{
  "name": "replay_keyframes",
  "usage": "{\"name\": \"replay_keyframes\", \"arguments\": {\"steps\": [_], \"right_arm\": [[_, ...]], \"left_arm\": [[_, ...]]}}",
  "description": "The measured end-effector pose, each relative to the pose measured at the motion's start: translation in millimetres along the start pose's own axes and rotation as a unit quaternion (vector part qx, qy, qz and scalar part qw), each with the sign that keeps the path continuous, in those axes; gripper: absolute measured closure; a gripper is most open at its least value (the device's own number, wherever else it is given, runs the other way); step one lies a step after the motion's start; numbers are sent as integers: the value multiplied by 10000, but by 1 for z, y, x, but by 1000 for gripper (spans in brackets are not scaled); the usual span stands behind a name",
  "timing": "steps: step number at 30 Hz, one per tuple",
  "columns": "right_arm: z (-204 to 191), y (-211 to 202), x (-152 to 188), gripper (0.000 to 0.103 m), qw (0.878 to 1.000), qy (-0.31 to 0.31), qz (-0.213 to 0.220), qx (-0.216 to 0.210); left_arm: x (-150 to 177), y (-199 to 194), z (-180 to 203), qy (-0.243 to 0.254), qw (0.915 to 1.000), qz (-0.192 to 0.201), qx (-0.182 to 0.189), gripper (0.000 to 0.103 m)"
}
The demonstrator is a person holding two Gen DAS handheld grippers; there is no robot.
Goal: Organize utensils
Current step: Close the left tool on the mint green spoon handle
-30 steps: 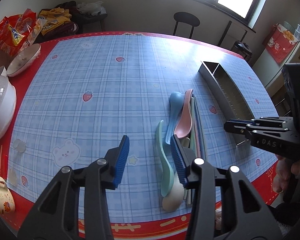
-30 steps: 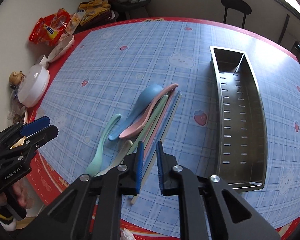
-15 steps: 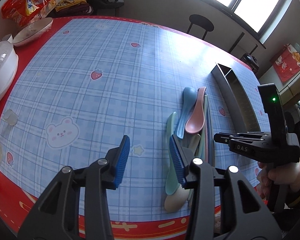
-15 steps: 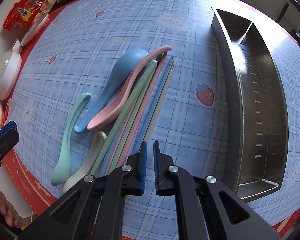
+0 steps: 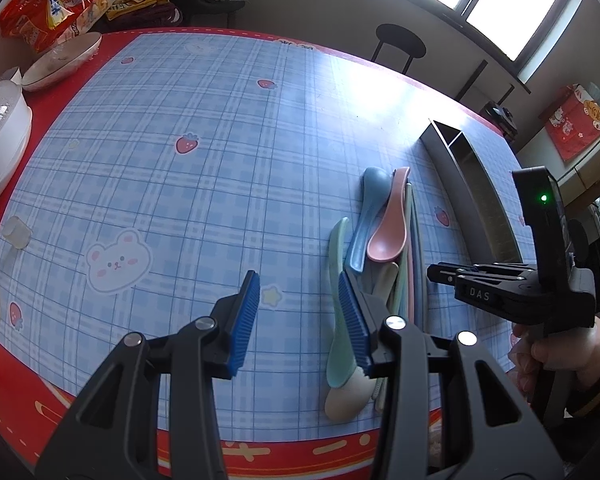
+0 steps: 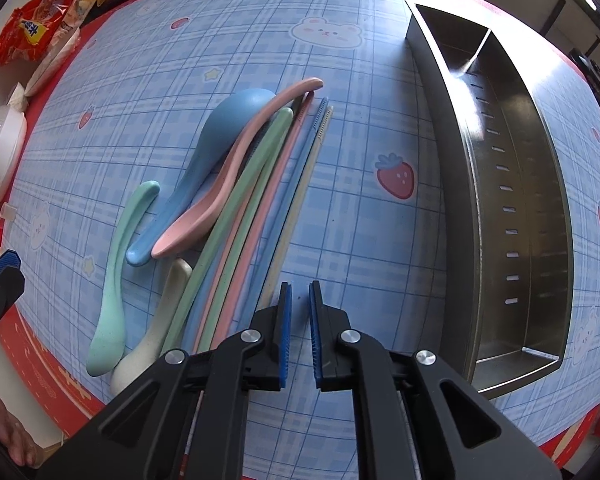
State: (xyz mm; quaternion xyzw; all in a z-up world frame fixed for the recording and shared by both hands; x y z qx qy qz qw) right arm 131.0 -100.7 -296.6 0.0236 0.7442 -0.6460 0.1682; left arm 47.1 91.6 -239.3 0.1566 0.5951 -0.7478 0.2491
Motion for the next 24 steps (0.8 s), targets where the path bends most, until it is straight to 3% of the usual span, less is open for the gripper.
{"name": "replay_keyframes", "arguments": {"steps": [17,24], "right_arm": [[16,-6,-9,87,9999,52,51,-74],[5,1,-7,87,9999,61,83,-84]], "left_arm": [[14,57,26,365,9953,-794,405,60],[15,76,29,388,9935,-992,397,71]]}}
Point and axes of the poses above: each gripper's, at about its wrist camera, not at the fingertips, and y roughly the way its jaws point, z to its right, x to its underside, the point moved 1 cm from there along y, roughly the way its jaws point, and after that the axes turned 5 degrees about z, right-handed, at the moved point
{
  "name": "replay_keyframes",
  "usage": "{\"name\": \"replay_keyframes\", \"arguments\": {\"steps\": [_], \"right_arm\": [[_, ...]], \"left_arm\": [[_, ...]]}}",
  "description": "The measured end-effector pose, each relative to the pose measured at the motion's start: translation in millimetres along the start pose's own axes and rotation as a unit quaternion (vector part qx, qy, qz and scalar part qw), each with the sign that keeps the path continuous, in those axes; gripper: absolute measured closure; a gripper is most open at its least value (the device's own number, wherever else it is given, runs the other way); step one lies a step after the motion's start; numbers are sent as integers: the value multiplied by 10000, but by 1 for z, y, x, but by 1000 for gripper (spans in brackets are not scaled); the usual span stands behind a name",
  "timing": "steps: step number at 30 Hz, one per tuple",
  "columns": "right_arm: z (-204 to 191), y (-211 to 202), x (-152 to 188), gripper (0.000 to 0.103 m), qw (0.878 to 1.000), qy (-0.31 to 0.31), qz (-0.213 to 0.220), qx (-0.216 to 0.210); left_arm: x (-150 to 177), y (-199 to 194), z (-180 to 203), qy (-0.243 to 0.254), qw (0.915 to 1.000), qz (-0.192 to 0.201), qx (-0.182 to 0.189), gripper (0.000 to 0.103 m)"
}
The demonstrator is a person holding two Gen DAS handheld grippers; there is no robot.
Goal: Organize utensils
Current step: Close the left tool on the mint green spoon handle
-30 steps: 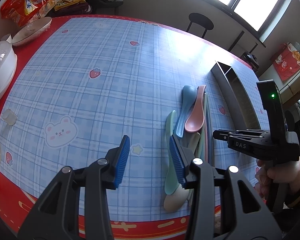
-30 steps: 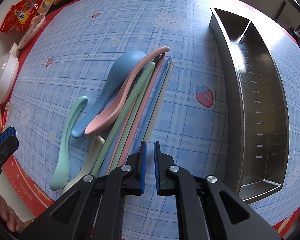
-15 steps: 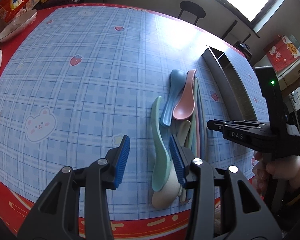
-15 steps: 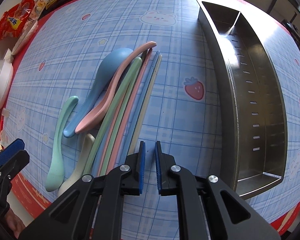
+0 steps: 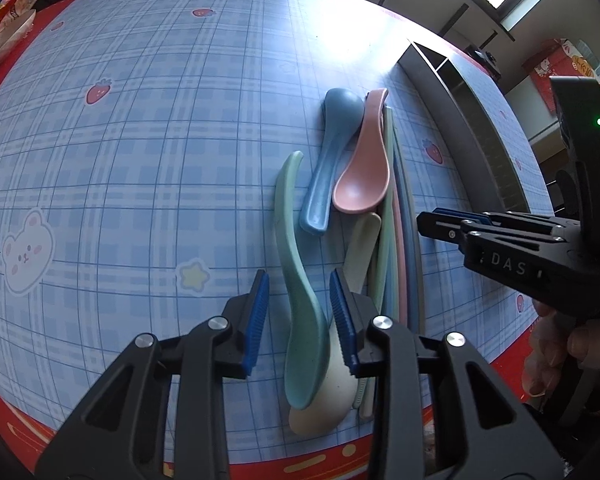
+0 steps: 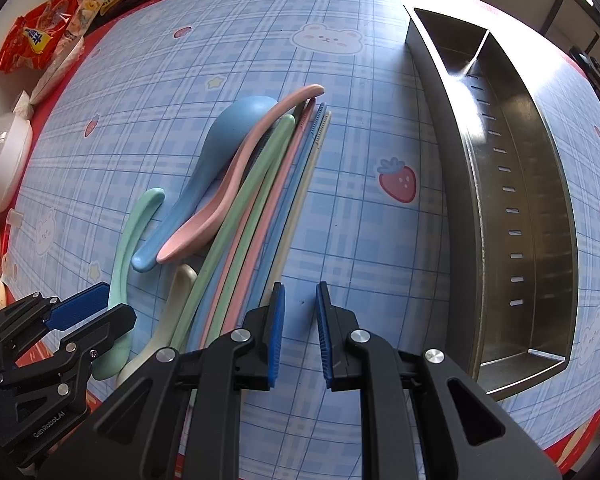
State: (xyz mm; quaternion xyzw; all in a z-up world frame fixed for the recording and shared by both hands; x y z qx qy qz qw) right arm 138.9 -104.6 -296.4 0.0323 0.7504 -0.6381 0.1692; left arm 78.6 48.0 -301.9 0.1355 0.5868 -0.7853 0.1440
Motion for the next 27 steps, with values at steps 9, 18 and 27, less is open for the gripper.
{"name": "replay_keyframes", "arguments": {"steps": [9,18,27], "right_arm": [[1,-2,0,87,10000,73,46,-12],[-9,0,-1,80,9995,-209,56,232],[-14,-9,-6,80,9994,-202,249,143]], "left_arm": [[-13,9,-13,-254,9995,139,-99,80],[-11,6,-31,-613,9978,231,-53,87],[-6,1,-39,-720,9970,283,-71,87]]}}
Point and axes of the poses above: each gripper's, at about its wrist camera, not at the fingertips, and y roughly the way its jaws point, z to its right, x to its underside, the point moved 1 cm from there along y, roughly the way its jaws point, and after that the axes turned 5 degrees about z, right-handed, at the moved point
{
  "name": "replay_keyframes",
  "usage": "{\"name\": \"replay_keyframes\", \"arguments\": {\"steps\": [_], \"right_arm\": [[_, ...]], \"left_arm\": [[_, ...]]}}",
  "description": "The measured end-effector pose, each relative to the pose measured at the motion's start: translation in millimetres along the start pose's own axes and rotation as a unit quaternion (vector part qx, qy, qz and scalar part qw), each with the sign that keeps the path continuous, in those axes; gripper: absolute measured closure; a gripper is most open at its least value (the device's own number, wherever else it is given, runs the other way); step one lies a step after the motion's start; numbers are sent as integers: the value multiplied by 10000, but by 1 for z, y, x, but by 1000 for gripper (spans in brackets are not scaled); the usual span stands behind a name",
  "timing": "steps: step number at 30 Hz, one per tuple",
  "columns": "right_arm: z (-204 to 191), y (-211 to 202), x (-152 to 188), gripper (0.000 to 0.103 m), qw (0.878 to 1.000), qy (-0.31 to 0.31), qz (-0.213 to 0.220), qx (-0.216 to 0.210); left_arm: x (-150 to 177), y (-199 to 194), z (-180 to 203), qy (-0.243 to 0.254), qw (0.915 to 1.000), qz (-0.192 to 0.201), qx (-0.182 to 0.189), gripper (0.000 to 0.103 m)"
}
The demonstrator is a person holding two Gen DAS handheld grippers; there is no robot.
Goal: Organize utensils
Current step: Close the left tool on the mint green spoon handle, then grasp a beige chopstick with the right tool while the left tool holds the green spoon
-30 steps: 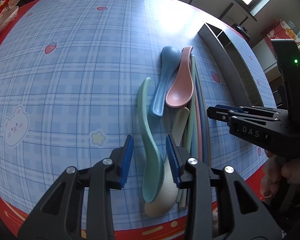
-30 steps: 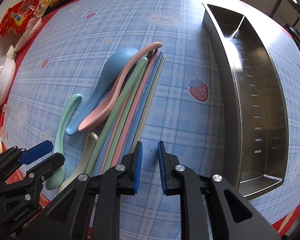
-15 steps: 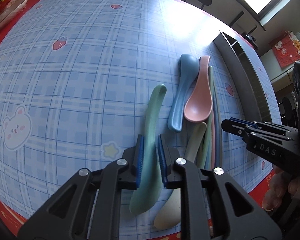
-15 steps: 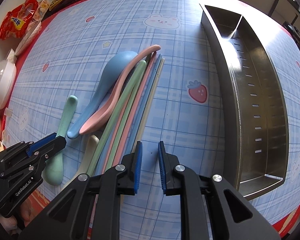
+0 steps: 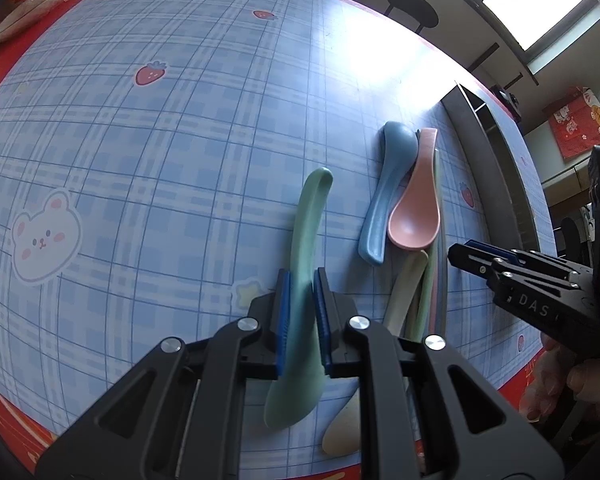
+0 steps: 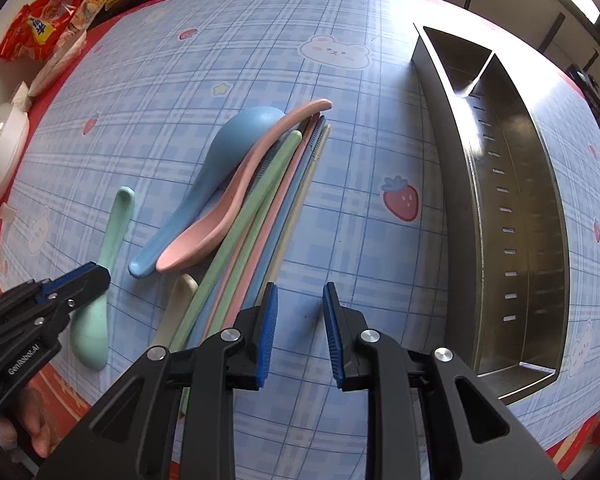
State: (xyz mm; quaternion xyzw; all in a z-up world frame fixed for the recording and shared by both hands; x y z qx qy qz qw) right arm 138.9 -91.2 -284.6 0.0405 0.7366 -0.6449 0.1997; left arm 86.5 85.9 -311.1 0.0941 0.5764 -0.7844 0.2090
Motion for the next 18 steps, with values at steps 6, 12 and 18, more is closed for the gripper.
{"name": "replay_keyframes", "arguments": {"steps": [6,12,18], "right_arm": [[0,-2,-5,80,9999,13,2,-153],[-3,9,-5,80,9997,-21,-125,-190],[-6,9,-2,80,9996,-202,-88,-170]], "left_arm": [[4,-5,-7,-12,10000,24,22,86],[6,-7,-8,-29,10000,34,40,86],[6,-7,-5,1,10000,44,7,85]]}}
Point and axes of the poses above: each gripper's, at about its wrist camera, not at the fingertips, and y roughly the way its jaws point, z to its right, x to its underside, the point moved 1 cm from there along y, roughly the way its jaws point, and after that the axes turned 5 degrees about z, right-handed, at the moved point
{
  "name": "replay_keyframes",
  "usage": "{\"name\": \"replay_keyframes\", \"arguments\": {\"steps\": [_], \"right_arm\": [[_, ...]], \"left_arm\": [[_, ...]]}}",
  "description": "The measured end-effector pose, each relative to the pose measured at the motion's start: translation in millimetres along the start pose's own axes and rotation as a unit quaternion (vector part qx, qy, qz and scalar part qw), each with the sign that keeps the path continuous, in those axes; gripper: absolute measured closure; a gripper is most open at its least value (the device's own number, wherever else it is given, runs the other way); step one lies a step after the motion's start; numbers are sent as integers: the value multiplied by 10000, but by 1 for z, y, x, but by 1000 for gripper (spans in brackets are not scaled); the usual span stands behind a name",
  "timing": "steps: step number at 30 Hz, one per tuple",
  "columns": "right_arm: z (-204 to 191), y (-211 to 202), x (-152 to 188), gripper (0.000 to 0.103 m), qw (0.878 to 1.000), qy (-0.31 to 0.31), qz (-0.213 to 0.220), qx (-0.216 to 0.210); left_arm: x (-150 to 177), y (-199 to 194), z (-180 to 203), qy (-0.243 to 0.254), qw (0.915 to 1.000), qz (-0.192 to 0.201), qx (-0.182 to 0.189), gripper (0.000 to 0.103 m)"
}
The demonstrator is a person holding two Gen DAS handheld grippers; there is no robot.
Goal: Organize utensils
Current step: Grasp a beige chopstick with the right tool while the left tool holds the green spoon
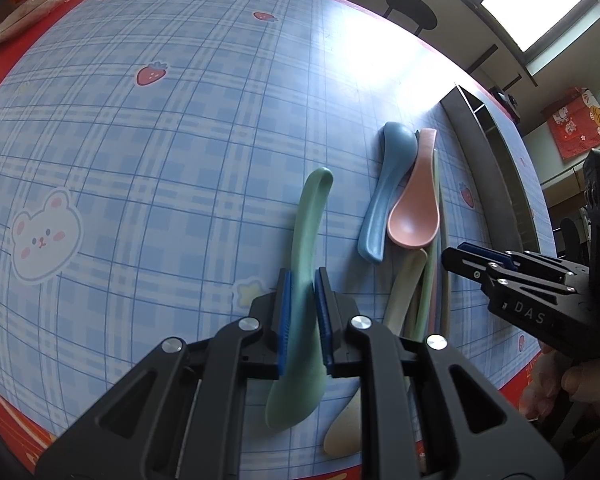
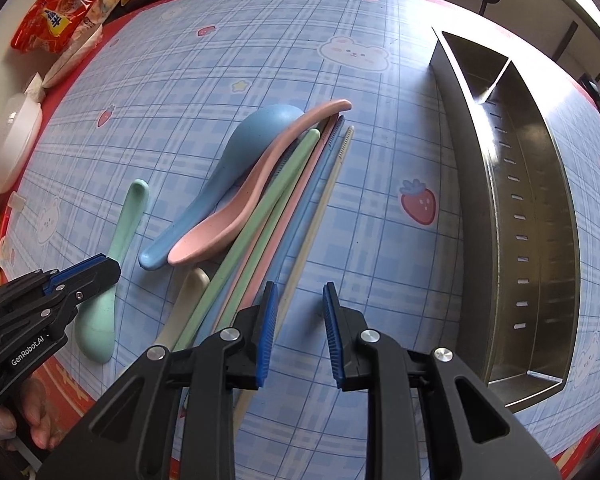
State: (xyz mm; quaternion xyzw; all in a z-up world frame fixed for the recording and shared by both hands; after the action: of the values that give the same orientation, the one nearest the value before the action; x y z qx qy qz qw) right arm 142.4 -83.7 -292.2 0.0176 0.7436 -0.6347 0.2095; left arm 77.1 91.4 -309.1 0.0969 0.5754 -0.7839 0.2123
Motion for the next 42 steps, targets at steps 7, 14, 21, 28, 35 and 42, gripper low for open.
{"name": "replay_keyframes", "arguments": {"steps": [7,14,21,28,35,42], "right_arm": [[-2,-2,6,96,10000,-44,-80,28],[7,-4,13,95,9997,124,-194,40],[0,-3,11,95,9995,-154,-182,230],[-9,-1,11,95,9994,-239,-74,224],[-5,-8,28,94,9997,-202,-61,115],[2,-11,31,95,10000,0,-69,-5]], "left_arm": [[0,0,-2,-24,10000,8,36,85],[-1,0,-1,58,10000,-11,11,85],[-10,5,2,183,9995,-240,65,85],[-12,9,17,576,9976,-327,-195,85],[-8,7,32,500,9981,-370,-10,92],[-4,5,26,735,9963,-375,-254,92]]}}
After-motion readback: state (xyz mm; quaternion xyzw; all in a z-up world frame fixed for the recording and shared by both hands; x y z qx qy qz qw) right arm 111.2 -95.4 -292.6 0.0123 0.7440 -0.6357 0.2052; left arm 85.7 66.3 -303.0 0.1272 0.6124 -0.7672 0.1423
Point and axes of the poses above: each gripper's, at about its wrist camera, not at the fingertips, and y roughly the way its jaws point, z to its right, x to its underside, the point moved 1 cm from there along y, roughly the way its jaws point, and after that the axes turned 5 degrees about z, right-handed, at the moved point
